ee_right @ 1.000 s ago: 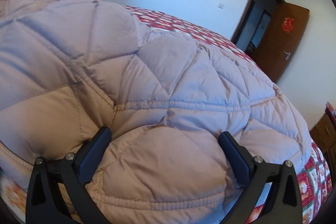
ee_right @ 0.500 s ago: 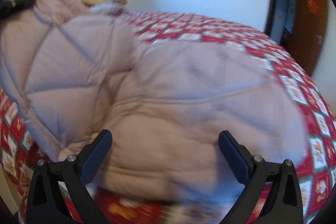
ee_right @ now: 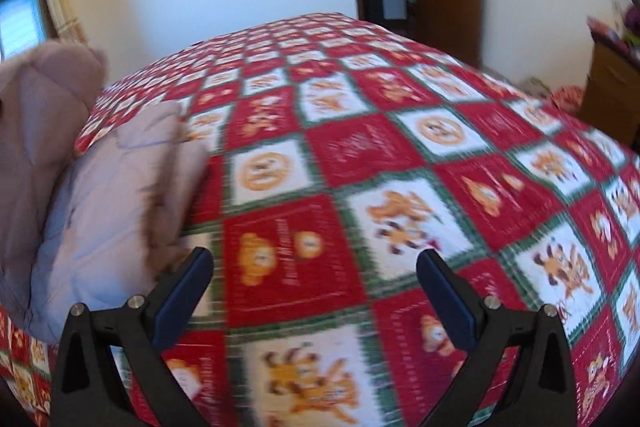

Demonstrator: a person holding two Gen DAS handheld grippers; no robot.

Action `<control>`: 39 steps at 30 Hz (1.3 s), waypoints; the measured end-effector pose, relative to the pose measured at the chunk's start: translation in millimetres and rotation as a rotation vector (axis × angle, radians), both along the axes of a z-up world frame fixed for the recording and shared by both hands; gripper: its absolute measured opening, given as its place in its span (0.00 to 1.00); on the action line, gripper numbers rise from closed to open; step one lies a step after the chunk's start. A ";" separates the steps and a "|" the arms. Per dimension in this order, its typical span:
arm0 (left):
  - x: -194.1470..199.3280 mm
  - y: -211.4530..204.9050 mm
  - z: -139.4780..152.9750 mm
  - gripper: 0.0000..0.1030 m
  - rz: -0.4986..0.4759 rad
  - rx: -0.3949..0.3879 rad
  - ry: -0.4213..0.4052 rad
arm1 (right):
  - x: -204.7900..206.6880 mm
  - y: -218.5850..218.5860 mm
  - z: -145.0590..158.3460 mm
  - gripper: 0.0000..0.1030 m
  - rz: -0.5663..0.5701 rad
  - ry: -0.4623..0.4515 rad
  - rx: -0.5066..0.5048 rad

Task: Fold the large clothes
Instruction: 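Lift the folded jacket with the left tool and carry it toward the pillow, then grasp the jacket bundle with the right tool while the left tool holds its other end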

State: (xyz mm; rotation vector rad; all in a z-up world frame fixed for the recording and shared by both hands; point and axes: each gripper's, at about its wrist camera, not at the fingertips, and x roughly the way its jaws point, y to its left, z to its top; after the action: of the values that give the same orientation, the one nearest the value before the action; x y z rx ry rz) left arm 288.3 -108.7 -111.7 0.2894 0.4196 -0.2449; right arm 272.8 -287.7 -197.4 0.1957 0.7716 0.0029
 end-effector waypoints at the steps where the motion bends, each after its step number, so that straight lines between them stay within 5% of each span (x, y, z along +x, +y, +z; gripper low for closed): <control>1: 4.6 -10.9 -11.6 0.20 -0.013 0.021 0.020 | 0.5 -3.6 -2.1 1.00 -0.005 0.003 0.006; 6: 8.7 -57.7 -55.1 0.20 -0.092 0.105 0.095 | 0.4 -12.8 -18.9 1.00 -0.027 0.030 0.020; 10: -5.1 -73.8 -56.9 0.27 -0.082 0.201 0.037 | 2.7 -25.5 -31.0 1.00 -0.047 0.046 0.032; 14: -28.7 -81.0 -32.4 0.65 -0.084 0.234 -0.060 | 2.4 -27.4 -31.2 1.00 -0.054 0.035 0.022; 15: -38.4 -80.1 -21.4 0.78 -0.092 0.222 -0.098 | 2.6 -27.2 -30.8 1.00 -0.055 0.035 0.019; 17: -53.8 -74.6 -1.9 0.87 -0.102 0.191 -0.144 | 3.7 -28.0 -32.0 1.00 -0.056 0.035 0.015; 21: -61.3 -38.2 29.4 0.87 -0.035 0.116 -0.163 | 4.6 -29.2 -27.8 1.00 -0.061 0.043 -0.002; 25: -37.2 52.7 43.5 0.88 0.190 -0.021 -0.129 | 7.9 -29.8 -2.5 1.00 -0.057 0.005 -0.007; 28: 2.7 148.0 28.9 0.89 0.481 -0.108 -0.061 | 16.3 -19.5 30.5 1.00 -0.026 -0.046 -0.009; 31: 39.6 215.9 -3.3 0.89 0.662 -0.163 0.026 | 31.3 5.7 66.0 1.00 0.031 -0.097 -0.036; 36: 86.0 251.4 -54.6 0.89 0.707 -0.258 0.211 | 67.1 77.6 121.6 0.96 0.164 -0.161 -0.082; 39: 94.6 238.3 -58.4 0.89 0.676 -0.350 0.217 | 86.7 119.2 138.9 0.93 0.219 -0.166 -0.107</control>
State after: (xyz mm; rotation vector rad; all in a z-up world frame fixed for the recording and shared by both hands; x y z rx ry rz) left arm 382.8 129.6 -170.2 -0.2313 0.6532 0.3158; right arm 359.4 -168.5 -58.6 0.0080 0.6229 0.1822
